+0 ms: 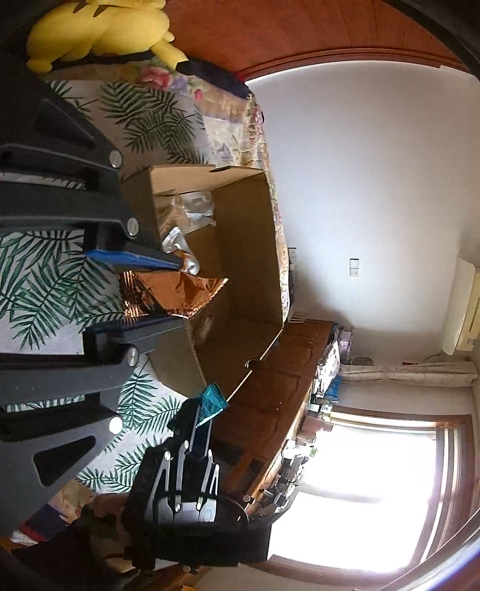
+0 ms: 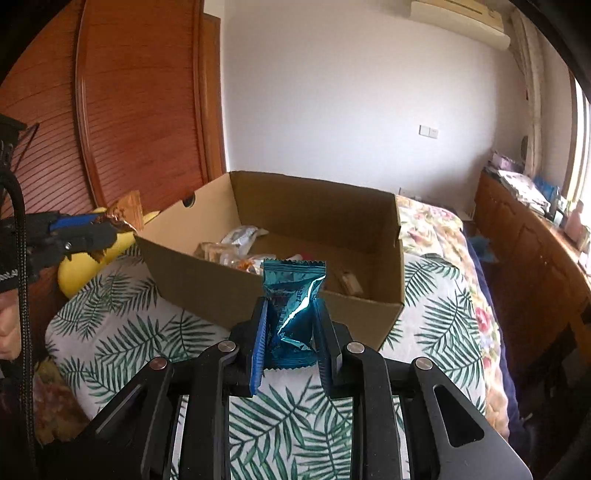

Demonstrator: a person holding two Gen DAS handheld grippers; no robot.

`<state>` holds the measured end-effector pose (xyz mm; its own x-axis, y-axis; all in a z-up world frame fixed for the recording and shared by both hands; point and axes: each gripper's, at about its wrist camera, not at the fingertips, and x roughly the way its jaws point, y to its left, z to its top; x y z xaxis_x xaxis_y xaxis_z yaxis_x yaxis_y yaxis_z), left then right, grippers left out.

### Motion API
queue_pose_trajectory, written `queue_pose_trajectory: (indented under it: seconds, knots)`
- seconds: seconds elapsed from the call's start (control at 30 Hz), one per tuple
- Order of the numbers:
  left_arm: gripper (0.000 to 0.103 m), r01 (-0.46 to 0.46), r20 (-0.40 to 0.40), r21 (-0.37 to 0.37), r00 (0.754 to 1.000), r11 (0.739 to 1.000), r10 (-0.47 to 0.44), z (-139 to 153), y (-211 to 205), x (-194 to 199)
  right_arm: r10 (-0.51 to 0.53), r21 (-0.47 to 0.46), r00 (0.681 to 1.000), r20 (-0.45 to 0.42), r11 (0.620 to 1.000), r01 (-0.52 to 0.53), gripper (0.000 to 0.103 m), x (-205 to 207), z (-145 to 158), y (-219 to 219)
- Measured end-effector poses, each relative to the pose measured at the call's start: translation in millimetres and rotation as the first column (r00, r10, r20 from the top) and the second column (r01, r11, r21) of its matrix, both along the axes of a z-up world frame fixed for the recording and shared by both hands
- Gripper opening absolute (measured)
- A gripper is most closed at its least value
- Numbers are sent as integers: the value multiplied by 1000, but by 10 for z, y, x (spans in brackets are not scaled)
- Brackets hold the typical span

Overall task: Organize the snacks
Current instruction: 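Carry both foil candies over the box with both tools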

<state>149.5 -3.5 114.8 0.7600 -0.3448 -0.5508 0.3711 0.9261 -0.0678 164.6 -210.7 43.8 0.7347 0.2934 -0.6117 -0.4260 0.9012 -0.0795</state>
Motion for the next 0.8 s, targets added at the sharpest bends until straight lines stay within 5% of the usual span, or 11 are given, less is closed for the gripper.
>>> queue_pose_trajectory:
  seconds: [0.4, 0.8]
  knots:
    - [22, -29, -17, 9, 999, 1000, 29, 61, -9, 354, -17, 28, 1000, -14, 999, 18, 22, 219, 41, 93]
    - [22, -115, -96, 27, 989, 993, 117, -274, 83, 898, -70, -3, 996, -48, 998, 70, 22, 642, -107, 220]
